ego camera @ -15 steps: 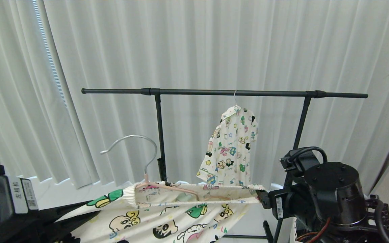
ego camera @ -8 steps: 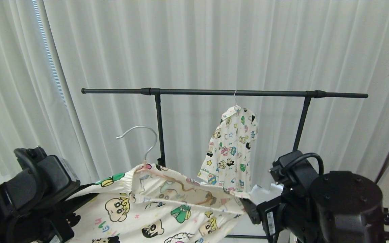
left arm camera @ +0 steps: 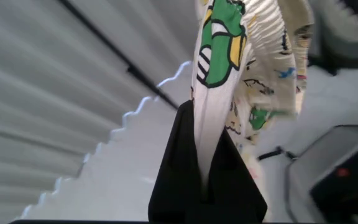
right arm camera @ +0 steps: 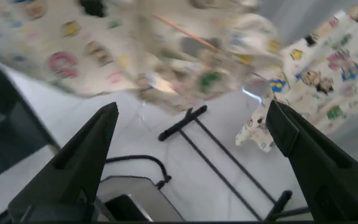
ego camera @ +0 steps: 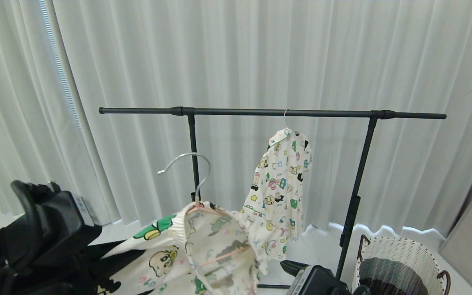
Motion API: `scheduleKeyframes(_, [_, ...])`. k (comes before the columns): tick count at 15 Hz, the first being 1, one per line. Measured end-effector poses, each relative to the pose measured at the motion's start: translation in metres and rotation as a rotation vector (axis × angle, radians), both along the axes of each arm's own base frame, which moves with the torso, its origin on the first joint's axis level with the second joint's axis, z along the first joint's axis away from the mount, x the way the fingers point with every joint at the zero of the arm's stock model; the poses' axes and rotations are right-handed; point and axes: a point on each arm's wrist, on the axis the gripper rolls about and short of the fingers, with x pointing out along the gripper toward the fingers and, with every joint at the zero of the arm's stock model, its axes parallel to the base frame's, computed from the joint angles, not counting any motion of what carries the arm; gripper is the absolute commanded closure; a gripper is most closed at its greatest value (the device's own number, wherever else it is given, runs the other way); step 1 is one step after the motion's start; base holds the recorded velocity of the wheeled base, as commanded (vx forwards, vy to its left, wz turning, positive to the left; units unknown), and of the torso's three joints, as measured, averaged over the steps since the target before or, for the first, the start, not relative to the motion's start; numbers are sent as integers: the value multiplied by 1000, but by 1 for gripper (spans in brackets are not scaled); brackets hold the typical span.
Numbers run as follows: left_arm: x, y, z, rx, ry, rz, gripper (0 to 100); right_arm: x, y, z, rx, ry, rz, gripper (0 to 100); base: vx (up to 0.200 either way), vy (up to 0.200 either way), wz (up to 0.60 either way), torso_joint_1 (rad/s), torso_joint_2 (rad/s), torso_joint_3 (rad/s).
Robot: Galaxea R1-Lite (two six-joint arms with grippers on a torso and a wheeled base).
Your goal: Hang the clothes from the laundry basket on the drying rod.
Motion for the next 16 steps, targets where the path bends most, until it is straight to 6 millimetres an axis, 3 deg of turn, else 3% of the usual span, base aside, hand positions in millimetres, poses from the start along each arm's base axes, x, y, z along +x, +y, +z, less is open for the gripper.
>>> scheduleKeyframes(4, [-14, 0, -1, -51, 16, -138, 100, 44, -21, 11, -91, -131, 141, 0, 0, 0, 0, 0, 0, 0])
scheduleKeyframes(6, [-21, 0, 0, -79, 21, -221, 100, 56, -28, 16, -98, -151, 187, 0, 0, 0, 0, 0, 0, 0])
scheduleKeyframes(11, [-34, -3, 1, -97, 9, -356, 100, 40, -23, 14, -116, -92, 368, 0, 0, 0, 0, 0, 0, 0])
scheduleKeyframes(16, [-39, -6, -1, -47, -36, -444, 100, 31, -15, 13, -121, -78, 431, 0, 0, 0, 0, 0, 0, 0])
